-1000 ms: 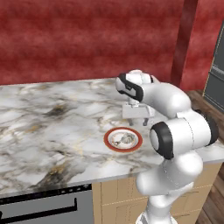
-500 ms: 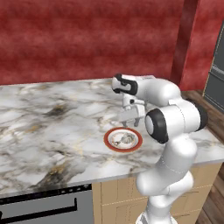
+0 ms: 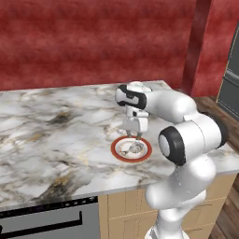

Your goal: Place the fish on the bottom rack of the oven, and slide the tray back inside. Close the oven door.

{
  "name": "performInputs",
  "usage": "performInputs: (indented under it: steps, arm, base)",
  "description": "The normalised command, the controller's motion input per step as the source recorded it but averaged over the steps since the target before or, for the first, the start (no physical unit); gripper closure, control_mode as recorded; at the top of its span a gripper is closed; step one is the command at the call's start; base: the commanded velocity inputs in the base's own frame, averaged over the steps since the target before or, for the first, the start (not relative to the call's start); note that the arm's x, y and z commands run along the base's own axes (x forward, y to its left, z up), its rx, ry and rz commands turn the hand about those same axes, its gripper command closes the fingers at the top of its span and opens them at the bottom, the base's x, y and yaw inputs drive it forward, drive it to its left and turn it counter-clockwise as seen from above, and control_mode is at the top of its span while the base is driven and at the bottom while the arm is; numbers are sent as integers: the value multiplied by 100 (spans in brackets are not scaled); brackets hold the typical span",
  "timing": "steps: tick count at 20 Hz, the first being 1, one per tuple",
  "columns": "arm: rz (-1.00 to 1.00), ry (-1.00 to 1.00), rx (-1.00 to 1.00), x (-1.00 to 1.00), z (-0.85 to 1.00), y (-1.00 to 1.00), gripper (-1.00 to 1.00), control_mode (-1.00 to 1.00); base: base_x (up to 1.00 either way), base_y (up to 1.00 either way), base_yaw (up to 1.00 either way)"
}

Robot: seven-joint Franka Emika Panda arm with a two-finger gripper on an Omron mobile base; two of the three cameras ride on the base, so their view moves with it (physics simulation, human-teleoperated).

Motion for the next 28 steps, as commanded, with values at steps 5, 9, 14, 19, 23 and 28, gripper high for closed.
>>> performInputs:
  steps: [5, 9, 14, 19, 23, 28]
  arm:
    - [-26, -29, -1, -2, -40, 1, -100, -100]
    - [0, 0, 0, -3, 0, 0, -100, -100]
    - [0, 0, 0, 3, 0, 0, -100, -100]
    - [21, 13, 0, 20, -25, -54, -100, -100]
    - [27, 21, -7, 44, -17, -33, -100, -100]
    - [17, 15, -18, 38, 0, 21, -100, -100]
  base:
    - [0, 0, 0]
    - [0, 0, 0]
    - [0, 0, 0]
    - [0, 0, 0]
    - [0, 0, 0]
    - [0, 0, 0]
